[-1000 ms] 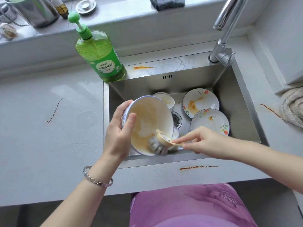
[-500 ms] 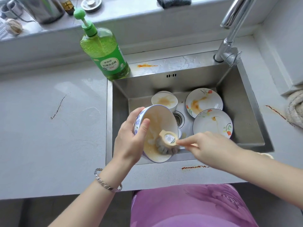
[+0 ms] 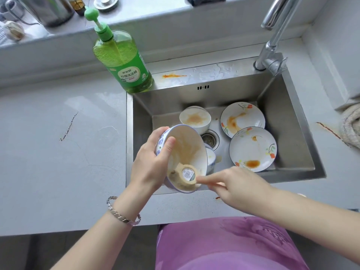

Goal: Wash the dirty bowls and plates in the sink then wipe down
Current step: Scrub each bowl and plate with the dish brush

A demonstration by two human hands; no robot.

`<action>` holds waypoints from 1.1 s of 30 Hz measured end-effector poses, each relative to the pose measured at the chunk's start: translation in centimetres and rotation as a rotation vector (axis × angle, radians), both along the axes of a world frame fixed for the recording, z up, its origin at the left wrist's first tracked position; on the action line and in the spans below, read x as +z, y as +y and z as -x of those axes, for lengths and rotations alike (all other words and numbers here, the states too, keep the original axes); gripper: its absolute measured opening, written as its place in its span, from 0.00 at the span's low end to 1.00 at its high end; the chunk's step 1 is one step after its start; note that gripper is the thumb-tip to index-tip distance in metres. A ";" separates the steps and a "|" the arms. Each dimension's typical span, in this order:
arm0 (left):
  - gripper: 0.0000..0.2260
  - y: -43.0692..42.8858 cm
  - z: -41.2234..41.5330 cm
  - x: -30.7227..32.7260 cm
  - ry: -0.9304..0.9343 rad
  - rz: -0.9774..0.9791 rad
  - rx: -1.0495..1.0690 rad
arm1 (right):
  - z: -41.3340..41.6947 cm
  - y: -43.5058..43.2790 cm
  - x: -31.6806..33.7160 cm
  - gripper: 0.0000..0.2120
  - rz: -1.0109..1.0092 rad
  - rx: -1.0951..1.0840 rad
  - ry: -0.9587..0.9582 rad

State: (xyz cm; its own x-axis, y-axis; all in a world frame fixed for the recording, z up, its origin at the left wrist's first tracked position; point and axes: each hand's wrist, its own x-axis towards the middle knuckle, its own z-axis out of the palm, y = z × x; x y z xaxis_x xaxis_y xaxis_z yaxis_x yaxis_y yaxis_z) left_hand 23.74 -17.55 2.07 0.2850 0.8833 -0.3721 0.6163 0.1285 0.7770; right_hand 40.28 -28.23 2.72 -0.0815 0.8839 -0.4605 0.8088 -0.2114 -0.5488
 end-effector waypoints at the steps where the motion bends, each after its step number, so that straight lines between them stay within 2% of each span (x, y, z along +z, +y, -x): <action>1: 0.22 0.1 0.3 -0.1 -0.023 0.018 0.011 | -0.9 0.2 -0.3 0.17 0.009 -0.012 -0.012; 4: 0.24 0.2 1.1 -0.3 -0.025 0.064 -0.009 | -3.9 0.6 -1.2 0.17 -0.080 -0.059 -0.157; 5: 0.23 0.4 1.2 -0.3 -0.023 0.073 -0.009 | -4.6 0.7 -1.4 0.17 -0.151 -0.131 -0.132; 8: 0.18 0.9 1.2 -0.3 -0.065 0.114 0.000 | -5.2 0.7 -2.3 0.16 -0.300 -0.537 0.193; 10: 0.19 1.0 0.8 -0.5 -0.086 0.151 -0.085 | -4.6 1.1 -2.8 0.18 -0.215 -0.699 0.334; 13: 0.18 1.1 -0.4 -0.1 -0.165 0.237 -0.268 | -3.1 1.5 -3.2 0.20 -0.048 -0.737 0.538; 15: 0.16 1.5 -1.6 0.5 -0.199 0.285 -0.375 | -2.7 1.5 -3.3 0.17 0.029 -0.783 0.688; 18: 0.16 2.3 -3.1 0.9 -0.193 0.287 -0.448 | -3.2 0.9 -4.1 0.13 0.080 -0.892 0.728; 21: 0.20 2.6 -4.0 0.7 -0.164 0.216 -0.385 | -3.6 0.6 -4.1 0.11 0.077 -1.027 0.741; 25: 0.26 0.8 -4.2 0.1 -0.354 0.135 -0.158 | -3.6 0.7 -4.0 0.08 0.058 -1.185 0.777; 28: 0.35 -2.1 -3.9 -1.6 -0.471 0.155 -0.086 | -3.1 1.5 -3.9 0.03 0.062 -1.316 0.835; 30: 0.37 -3.8 -4.4 -2.3 -0.472 0.161 -0.042 | -2.4 2.4 -3.6 0.08 0.056 -1.410 0.906; 33: 0.41 -4.9 -5.7 -2.8 -0.535 0.131 0.087 | -0.9 3.6 -2.9 0.09 0.064 -1.454 1.001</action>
State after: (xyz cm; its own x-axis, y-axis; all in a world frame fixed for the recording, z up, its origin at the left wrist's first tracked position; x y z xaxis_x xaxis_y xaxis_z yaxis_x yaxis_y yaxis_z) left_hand 29.41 -22.42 -0.72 0.3930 0.8679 -0.3040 0.1229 0.2780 0.9527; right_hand 41.23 -24.64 -0.19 0.4353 0.4753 -0.7646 -0.6460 -0.4267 -0.6329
